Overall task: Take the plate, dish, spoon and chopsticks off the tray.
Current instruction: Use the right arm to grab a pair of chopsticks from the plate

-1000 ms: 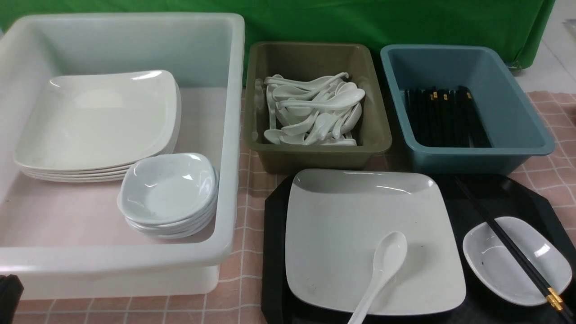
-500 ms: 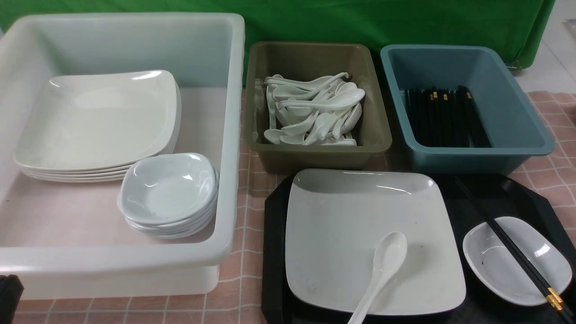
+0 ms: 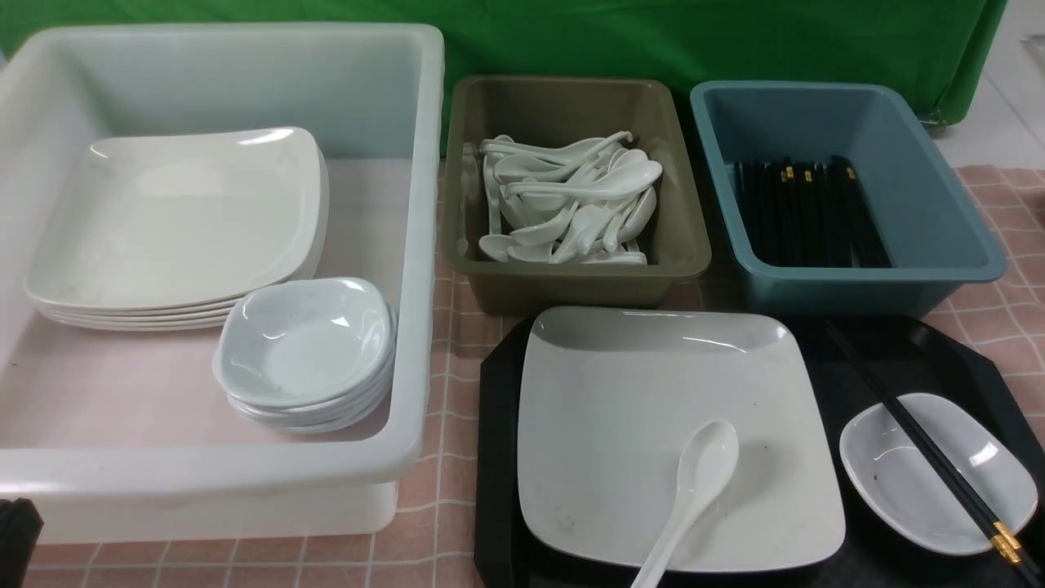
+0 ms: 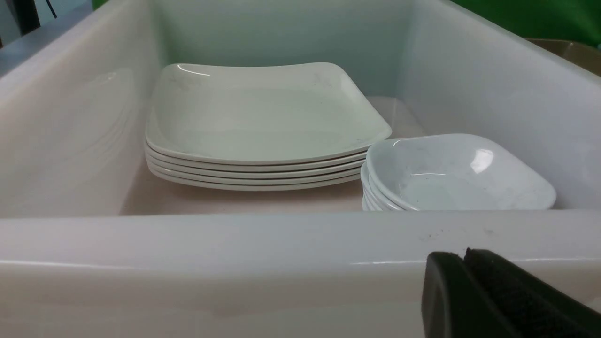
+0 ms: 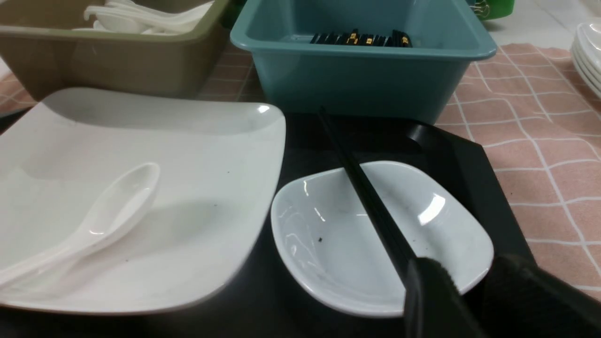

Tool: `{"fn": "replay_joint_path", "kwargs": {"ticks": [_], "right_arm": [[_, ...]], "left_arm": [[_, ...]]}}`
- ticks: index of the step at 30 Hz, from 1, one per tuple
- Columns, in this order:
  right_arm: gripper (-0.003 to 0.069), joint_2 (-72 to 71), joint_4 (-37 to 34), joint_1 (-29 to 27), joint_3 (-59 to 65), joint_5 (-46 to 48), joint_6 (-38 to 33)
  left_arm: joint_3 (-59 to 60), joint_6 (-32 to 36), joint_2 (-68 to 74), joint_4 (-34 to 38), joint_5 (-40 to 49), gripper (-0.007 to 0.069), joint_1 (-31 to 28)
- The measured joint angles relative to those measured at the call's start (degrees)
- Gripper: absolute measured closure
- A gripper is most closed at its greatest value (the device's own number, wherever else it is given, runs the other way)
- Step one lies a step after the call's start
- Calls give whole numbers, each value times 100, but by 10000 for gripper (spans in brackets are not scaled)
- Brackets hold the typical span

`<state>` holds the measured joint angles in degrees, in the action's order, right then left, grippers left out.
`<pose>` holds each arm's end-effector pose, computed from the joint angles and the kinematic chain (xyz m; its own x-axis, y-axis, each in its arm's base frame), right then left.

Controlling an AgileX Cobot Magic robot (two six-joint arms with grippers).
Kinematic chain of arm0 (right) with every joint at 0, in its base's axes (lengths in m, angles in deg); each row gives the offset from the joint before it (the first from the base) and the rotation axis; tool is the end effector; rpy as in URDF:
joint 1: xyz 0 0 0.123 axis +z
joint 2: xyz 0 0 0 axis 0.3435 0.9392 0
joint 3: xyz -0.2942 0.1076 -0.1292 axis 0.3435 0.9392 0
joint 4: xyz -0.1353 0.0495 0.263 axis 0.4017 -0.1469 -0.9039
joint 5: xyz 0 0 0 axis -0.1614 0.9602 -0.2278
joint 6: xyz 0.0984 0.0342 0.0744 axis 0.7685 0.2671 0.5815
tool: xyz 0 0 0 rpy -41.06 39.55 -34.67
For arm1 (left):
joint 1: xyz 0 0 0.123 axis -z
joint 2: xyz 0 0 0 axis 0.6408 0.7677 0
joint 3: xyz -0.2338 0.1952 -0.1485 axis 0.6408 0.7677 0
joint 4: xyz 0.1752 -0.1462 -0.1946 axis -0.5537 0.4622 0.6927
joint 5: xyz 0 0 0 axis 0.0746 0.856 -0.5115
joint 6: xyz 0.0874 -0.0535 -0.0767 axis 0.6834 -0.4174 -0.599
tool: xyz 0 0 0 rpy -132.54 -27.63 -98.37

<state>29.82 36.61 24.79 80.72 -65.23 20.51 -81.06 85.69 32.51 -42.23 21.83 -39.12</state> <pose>0.0881 0.0056 0.1979 -0.0812 -0.1132 -0.9903 -0.0778 0.9912 -0.1069 0.0871 -0.0025 0.1867 -0.1329 -0.0484 -0.9899 0.0168 0.9986 -0.0511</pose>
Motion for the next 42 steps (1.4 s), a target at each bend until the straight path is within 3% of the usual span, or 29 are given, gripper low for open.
{"fn": "replay_joint_path", "kwargs": {"ticks": [24,29,32,40,42], "right_arm": [[418,0,-47,0,0,-56,62],[418,0,-1417,0,46,-358,2123],[418,0,-1743,0,46,-509,3112],[421,0,-1893,0,46,-1098,3871],[451,0,-1899,0,46,-1155,3872]], "left_arm": [[0,0,0,0,0,604,0],[0,0,0,0,0,604,0],[0,0,0,0,0,604,0],[0,0,0,0,0,604,0],[0,0,0,0,0,604,0]]}}
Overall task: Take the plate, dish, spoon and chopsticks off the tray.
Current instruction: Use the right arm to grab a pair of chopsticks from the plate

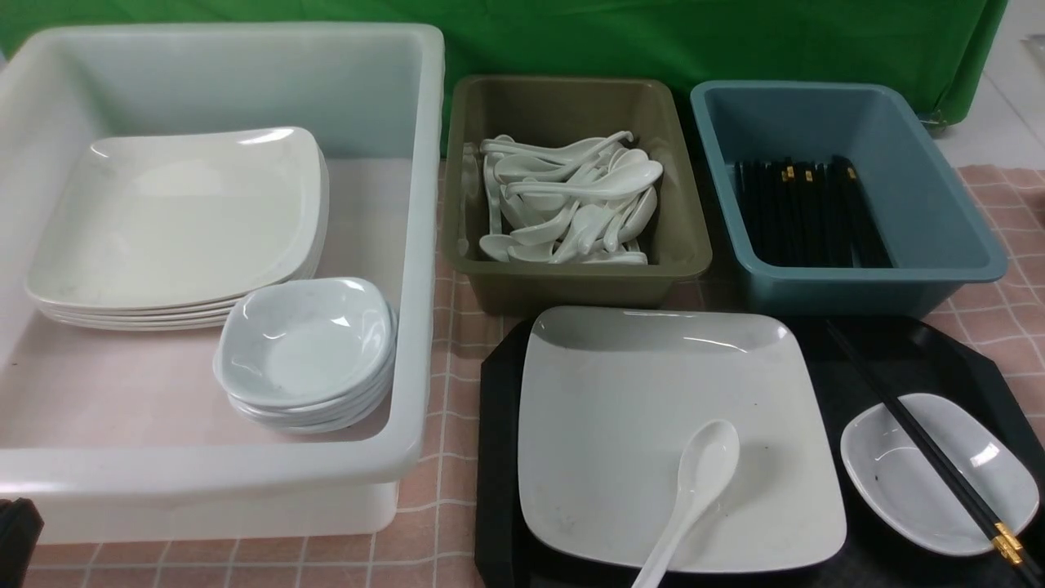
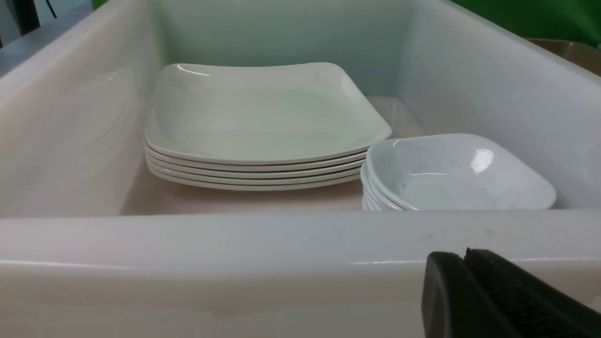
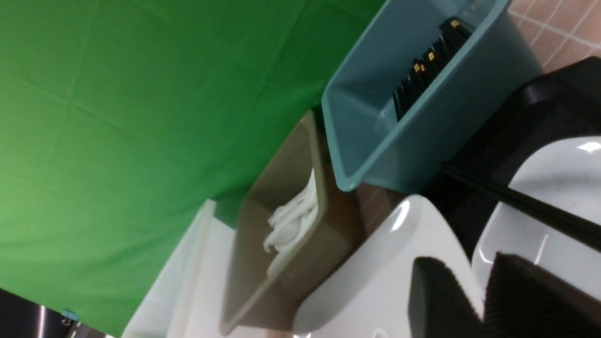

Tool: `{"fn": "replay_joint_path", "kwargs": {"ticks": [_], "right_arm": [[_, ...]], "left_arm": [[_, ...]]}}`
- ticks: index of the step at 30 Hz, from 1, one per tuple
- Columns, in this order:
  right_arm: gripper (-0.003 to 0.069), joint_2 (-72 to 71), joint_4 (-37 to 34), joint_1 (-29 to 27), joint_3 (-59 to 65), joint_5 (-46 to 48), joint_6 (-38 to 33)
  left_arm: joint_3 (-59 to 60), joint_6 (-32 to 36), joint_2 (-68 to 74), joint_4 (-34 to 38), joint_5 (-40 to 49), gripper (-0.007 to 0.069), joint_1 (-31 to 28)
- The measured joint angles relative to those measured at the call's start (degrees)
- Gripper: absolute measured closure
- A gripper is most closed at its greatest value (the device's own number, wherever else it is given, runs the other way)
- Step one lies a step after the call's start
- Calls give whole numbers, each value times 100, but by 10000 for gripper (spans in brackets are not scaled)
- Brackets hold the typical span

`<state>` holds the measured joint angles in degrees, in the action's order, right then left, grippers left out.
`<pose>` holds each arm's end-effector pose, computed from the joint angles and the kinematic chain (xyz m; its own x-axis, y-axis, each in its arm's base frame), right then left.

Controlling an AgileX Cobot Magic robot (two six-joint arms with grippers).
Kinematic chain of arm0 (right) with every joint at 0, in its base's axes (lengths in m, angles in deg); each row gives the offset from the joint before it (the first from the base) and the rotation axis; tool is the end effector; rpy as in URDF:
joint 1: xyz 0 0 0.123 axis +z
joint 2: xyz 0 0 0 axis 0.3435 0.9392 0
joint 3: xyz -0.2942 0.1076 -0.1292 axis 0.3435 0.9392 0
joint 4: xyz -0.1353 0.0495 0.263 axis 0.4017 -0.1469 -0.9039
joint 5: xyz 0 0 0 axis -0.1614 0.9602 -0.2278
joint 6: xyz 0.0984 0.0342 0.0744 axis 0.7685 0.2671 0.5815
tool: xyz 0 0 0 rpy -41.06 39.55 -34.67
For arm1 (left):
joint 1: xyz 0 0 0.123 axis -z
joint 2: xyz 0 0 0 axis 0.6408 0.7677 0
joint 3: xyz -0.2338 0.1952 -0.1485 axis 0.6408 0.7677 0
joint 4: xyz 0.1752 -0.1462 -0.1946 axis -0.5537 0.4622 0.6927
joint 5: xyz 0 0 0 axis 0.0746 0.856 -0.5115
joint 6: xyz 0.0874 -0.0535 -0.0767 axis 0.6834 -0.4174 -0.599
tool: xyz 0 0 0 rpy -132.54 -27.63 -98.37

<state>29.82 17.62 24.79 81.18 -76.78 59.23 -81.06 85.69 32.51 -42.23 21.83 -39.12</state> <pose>0.0882 0.0064 0.2200 0.0049 0.7861 -0.6180 -0.1267 0.6136 0.7794 0.0871 -0.0025 0.1867 -0.1329 -0.0484 -0.9899 0.0168 0.9986 -0.0511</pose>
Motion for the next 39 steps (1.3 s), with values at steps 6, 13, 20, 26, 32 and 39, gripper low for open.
{"fn": "replay_joint_path", "kwargs": {"ticks": [6,13,20,26,32,39], "right_arm": [[623,438,12,106,-1060,1208,-1380],[629,3314,1281,128,-3689,4882,-2865],[629,5681,2320,128,-4376,6582,-3390],[629,7178,2409,128,-5111,6321,-3793],[567,8480,2408,128,-6082,6035,-4415],[267,9235,2408,128,-6201,5481,-4837]], "left_arm": [[0,0,0,0,0,604,0],[0,0,0,0,0,604,0],[0,0,0,0,0,604,0],[0,0,0,0,0,604,0],[0,0,0,0,0,604,0],[0,0,0,0,0,604,0]]}}
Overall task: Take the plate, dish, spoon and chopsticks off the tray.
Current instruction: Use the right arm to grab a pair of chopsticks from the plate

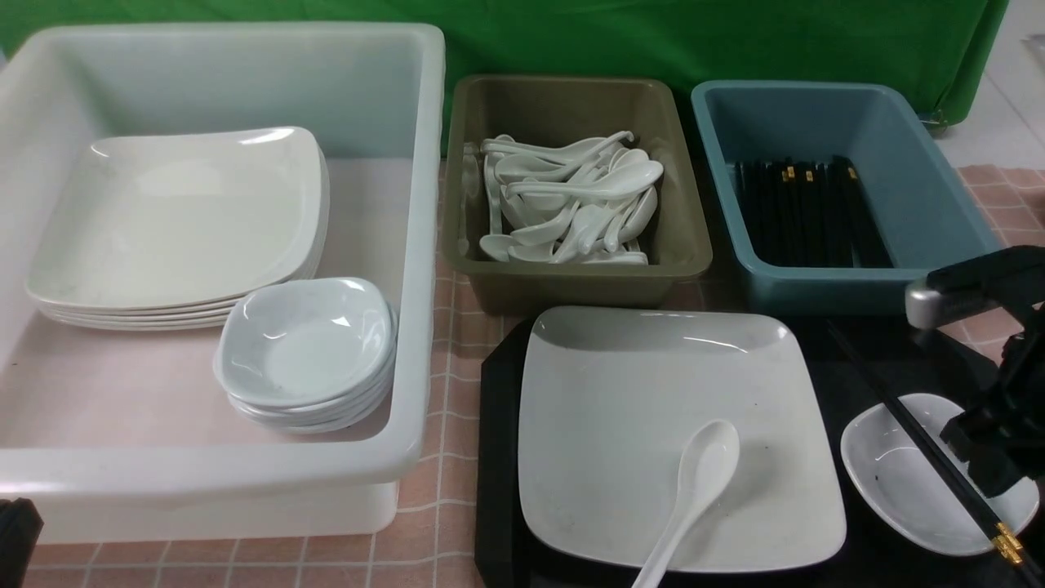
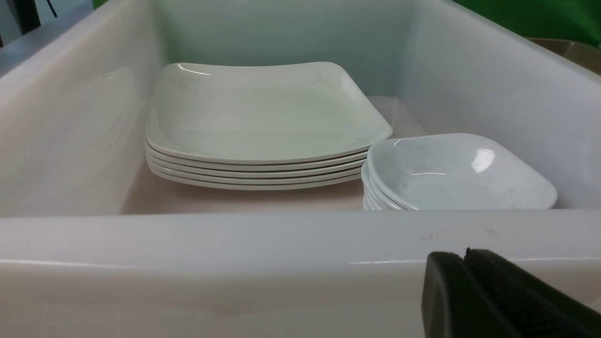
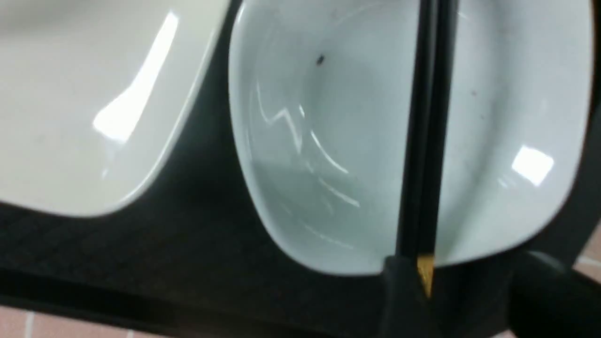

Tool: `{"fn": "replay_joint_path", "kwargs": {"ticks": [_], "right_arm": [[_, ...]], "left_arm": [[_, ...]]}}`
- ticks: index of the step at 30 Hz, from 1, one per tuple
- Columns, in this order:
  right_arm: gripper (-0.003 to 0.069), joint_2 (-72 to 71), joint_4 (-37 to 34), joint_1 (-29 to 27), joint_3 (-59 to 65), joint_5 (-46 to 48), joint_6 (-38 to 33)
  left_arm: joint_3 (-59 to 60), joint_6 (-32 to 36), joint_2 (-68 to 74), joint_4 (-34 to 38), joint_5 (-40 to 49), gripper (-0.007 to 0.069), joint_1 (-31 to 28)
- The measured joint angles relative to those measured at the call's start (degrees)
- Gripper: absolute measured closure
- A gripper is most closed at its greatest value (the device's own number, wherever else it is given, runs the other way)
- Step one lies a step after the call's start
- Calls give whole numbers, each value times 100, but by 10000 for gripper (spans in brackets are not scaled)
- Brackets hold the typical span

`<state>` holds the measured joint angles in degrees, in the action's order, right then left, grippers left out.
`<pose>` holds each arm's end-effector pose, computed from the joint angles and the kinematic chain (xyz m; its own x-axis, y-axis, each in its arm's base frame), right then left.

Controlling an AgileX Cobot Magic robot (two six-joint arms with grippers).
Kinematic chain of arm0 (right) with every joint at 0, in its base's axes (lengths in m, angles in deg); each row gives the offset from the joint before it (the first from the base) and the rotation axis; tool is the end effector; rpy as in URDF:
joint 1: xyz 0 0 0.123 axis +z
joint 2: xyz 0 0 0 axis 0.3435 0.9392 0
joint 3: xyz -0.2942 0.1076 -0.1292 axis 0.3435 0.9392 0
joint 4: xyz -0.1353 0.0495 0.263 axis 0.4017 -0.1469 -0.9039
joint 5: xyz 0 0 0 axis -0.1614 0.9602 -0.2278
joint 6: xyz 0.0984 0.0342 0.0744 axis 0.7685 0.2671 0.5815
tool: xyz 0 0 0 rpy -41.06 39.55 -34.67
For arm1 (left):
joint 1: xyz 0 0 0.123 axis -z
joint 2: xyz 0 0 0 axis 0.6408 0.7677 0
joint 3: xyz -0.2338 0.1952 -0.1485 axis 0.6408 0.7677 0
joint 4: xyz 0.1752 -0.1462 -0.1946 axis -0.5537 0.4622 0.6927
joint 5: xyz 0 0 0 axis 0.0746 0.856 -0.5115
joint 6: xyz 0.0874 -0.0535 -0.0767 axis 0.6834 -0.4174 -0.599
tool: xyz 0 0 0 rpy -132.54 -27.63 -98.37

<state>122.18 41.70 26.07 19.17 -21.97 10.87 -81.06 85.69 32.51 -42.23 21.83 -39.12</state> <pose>0.3586 0.0205 0.2170 -0.9097 -0.3885 -0.1468 -0.3614 0.9147 -0.1811 0.0871 -0.0025 0.1867 -0.1329 -0.0484 -0.9899 0.0168 0.9986 -0.0511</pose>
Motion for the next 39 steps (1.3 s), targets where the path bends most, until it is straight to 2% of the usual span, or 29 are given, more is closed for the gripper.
{"fn": "replay_joint_path", "kwargs": {"ticks": [3,5,18,20,23,24,25,26,39], "right_arm": [[200,265,0,0,-6,-231,-38],[189,389,0,0,-6,-387,-40],[186,1054,0,0,-17,-959,-93],[217,1067,0,0,-17,-972,-93],[343,1067,0,0,-17,-997,-100],[343,1067,0,0,-17,-997,-100],[442,1067,0,0,-17,-974,-100],[487,1067,0,0,-17,-936,-100],[489,383,-183,6,-17,96,-95]], "left_arm": [[0,0,0,0,0,604,0],[0,0,0,0,0,604,0],[0,0,0,0,0,604,0],[0,0,0,0,0,604,0],[0,0,0,0,0,604,0],[0,0,0,0,0,604,0],[0,0,0,0,0,604,0],[0,0,0,0,0,604,0],[0,0,0,0,0,604,0]]}}
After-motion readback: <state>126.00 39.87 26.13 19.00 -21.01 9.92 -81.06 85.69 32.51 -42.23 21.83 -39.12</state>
